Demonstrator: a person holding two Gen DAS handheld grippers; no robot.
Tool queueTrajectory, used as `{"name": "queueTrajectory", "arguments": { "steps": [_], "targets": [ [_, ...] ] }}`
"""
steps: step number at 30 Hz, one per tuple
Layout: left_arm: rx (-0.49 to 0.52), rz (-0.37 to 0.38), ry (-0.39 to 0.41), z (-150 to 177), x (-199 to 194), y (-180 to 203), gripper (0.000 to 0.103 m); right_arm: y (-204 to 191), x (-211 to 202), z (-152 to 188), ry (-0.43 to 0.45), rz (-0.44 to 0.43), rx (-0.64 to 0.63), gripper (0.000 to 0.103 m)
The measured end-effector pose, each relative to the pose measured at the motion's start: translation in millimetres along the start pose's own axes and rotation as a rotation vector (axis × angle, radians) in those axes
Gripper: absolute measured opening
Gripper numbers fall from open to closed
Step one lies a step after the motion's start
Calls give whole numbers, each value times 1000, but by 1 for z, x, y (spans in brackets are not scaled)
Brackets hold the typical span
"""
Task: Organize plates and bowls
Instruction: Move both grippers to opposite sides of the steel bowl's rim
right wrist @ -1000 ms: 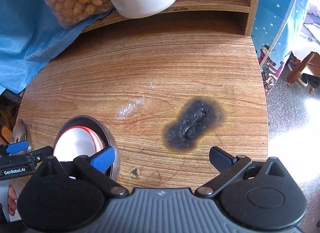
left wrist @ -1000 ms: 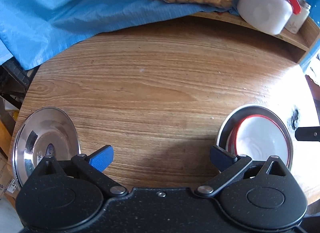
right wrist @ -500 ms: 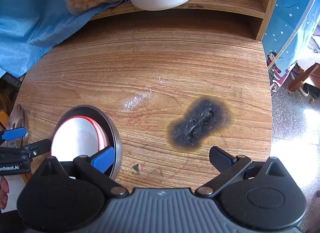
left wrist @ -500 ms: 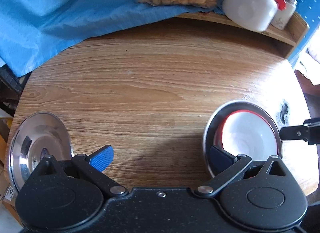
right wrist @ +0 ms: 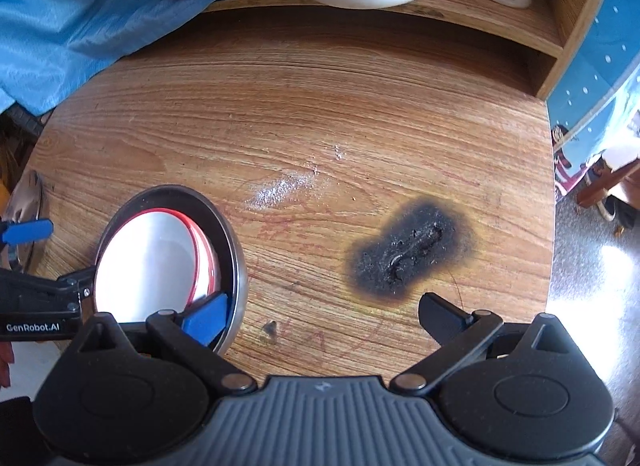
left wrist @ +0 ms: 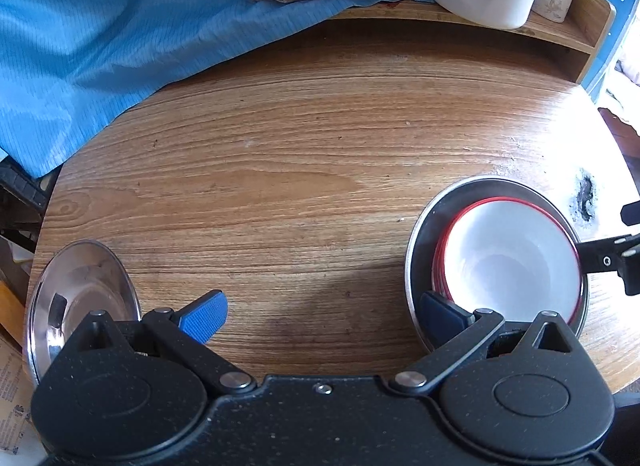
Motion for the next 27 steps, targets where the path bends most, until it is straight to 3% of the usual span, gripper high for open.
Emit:
{"name": "queueTrajectory", "arguments": {
  "steps": [12, 27],
  "targets": [
    [-13, 6, -11, -2, 5, 0, 102, -9, 2, 1, 3, 35, -56, 102],
    [-22, 8, -6, -4, 6, 1, 98, -25, -5, 2, 22, -37, -171, 58]
  ]
}}
Point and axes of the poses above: each gripper's, at about its wrist camera, not at the fingertips, and x roughly the way its jaws point, y to its right, z to its underside, the point moved 2 cm from there along x, roughly the way its jaws point, and after that the axes turned 7 degrees about -y, right-handed, at the moved point
